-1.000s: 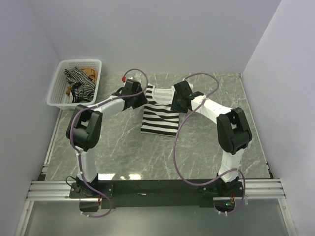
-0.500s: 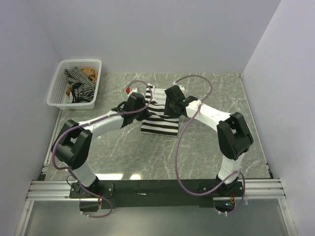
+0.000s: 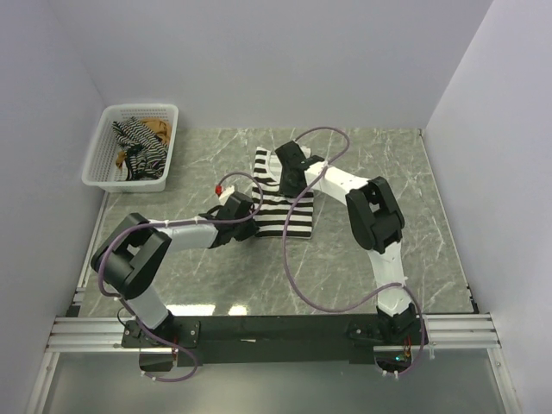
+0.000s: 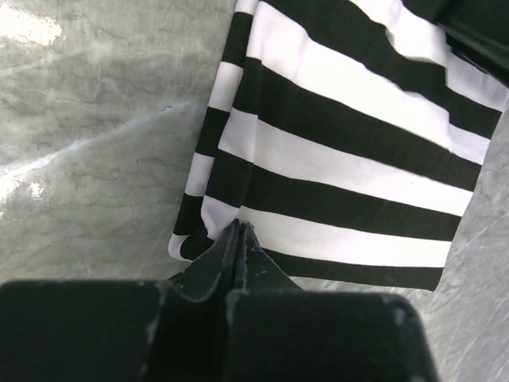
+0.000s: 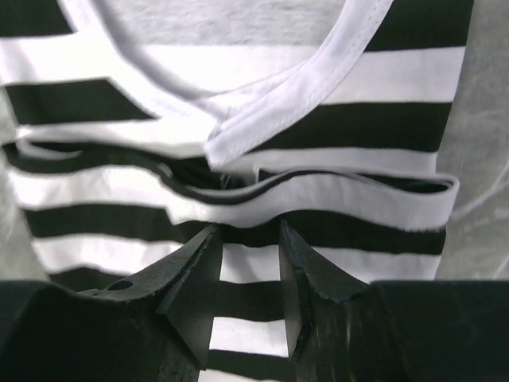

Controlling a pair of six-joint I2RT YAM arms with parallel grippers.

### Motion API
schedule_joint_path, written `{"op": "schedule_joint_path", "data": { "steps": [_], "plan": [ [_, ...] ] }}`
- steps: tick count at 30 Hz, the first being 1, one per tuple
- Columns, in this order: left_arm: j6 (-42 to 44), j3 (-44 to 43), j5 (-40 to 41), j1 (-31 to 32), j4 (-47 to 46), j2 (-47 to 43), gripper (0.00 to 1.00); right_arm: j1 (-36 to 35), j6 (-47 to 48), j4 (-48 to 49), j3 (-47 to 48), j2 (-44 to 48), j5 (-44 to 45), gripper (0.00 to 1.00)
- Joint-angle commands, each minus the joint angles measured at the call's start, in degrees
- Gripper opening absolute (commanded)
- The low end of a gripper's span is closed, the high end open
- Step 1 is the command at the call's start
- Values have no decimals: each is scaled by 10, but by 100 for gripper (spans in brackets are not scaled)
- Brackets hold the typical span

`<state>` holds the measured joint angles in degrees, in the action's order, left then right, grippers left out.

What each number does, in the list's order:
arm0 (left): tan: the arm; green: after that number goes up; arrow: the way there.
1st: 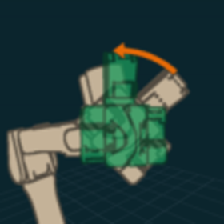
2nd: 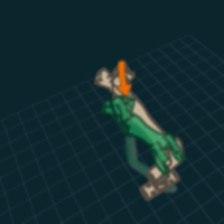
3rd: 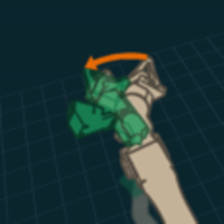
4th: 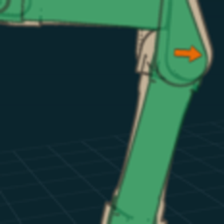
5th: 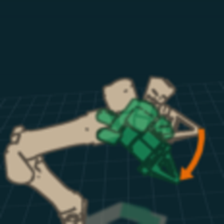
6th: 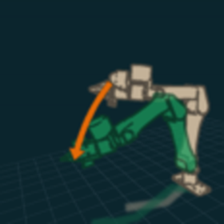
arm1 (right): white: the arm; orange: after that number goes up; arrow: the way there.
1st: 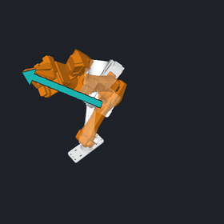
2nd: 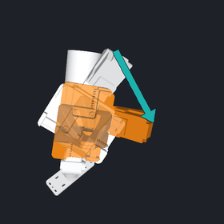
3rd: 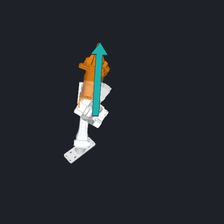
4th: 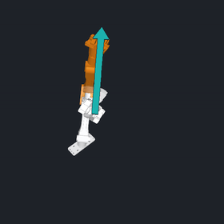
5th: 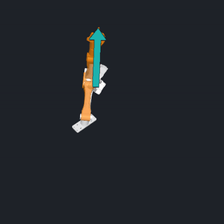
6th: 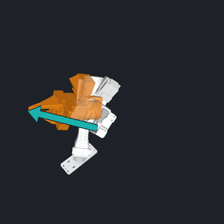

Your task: Fold and stack the tank tops

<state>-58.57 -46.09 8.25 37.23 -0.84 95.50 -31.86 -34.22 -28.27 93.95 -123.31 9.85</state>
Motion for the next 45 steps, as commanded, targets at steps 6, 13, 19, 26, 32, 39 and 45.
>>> {"op": "schedule_joint_path", "data": {
  "steps": [6,13,19,26,32,39,45],
  "plan": [
    [-7,35,5,14,18,2,0,24,11,-49,89,-42,15,46],
    [13,22,-1,18,34,-29,1,28,37,-51,80,37,30,52],
    [43,-25,5,17,69,-85,15,28,18,-32,-99,190,70,52],
    [53,-31,22,4,91,-149,39,27,-17,66,-350,344,6,52],
    [55,19,-21,-25,52,-169,51,27,-34,121,-435,375,-41,52],
    [60,60,-55,-34,13,-160,53,27,-60,167,-478,389,-62,52],
    [46,75,-49,-38,-13,-132,50,19,-84,198,-504,391,-73,52]
  ]
}}
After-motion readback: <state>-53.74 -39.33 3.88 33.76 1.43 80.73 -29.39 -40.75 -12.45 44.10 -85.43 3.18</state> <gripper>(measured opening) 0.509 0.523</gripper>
